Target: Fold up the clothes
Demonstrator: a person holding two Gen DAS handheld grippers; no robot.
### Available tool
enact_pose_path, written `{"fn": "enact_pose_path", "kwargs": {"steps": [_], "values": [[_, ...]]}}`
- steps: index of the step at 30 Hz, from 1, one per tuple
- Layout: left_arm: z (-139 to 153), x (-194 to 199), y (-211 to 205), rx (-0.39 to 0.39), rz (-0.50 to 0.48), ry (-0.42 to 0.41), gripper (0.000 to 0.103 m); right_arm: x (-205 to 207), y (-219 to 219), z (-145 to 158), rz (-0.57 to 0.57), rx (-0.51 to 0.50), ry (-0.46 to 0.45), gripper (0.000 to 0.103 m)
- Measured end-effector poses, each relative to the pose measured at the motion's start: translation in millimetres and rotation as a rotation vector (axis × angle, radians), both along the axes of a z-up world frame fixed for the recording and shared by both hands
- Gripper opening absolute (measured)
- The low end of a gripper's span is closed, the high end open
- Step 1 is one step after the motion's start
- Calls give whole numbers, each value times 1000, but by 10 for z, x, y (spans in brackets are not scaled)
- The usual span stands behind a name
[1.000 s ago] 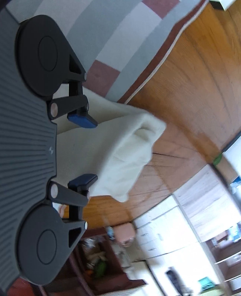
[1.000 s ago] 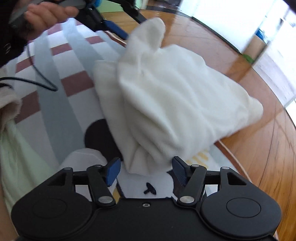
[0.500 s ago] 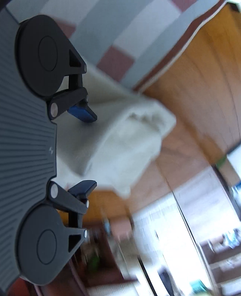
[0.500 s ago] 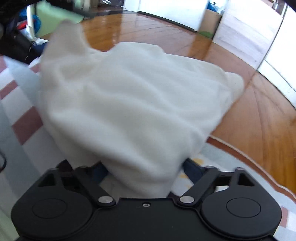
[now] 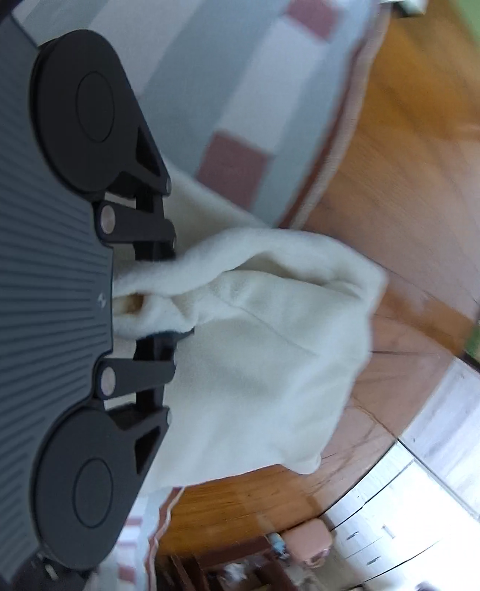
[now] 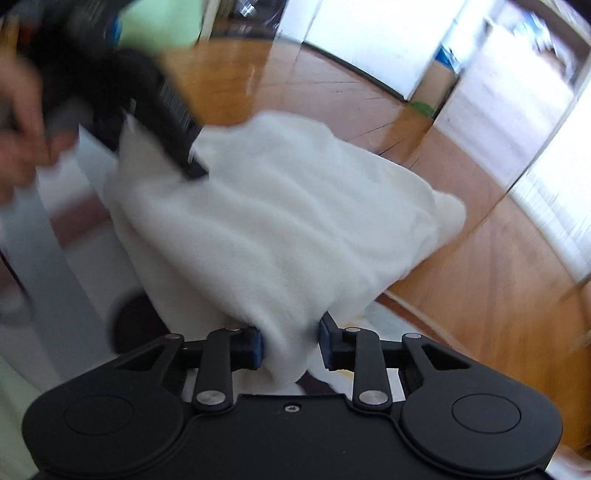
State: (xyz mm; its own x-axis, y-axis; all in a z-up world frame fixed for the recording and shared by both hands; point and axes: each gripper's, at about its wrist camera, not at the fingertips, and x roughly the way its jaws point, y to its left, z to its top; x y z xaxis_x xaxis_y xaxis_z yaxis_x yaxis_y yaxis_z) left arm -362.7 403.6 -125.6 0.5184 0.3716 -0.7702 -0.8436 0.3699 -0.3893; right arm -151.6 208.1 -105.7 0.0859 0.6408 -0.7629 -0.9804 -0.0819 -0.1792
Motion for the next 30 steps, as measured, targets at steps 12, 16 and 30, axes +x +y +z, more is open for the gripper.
{"fn": "enact_pose_path", "kwargs": {"steps": [12, 16, 30], "values": [[-43, 37, -110, 65, -25, 315, 25, -101, -26, 17, 277, -96, 96, 37], [-79, -66, -20, 11, -12, 281, 32, 424, 41, 396, 196, 36, 438, 51], [-295, -220, 207, -116, -26, 186, 41, 1027, 1067, 28, 13, 149, 164, 51]]}}
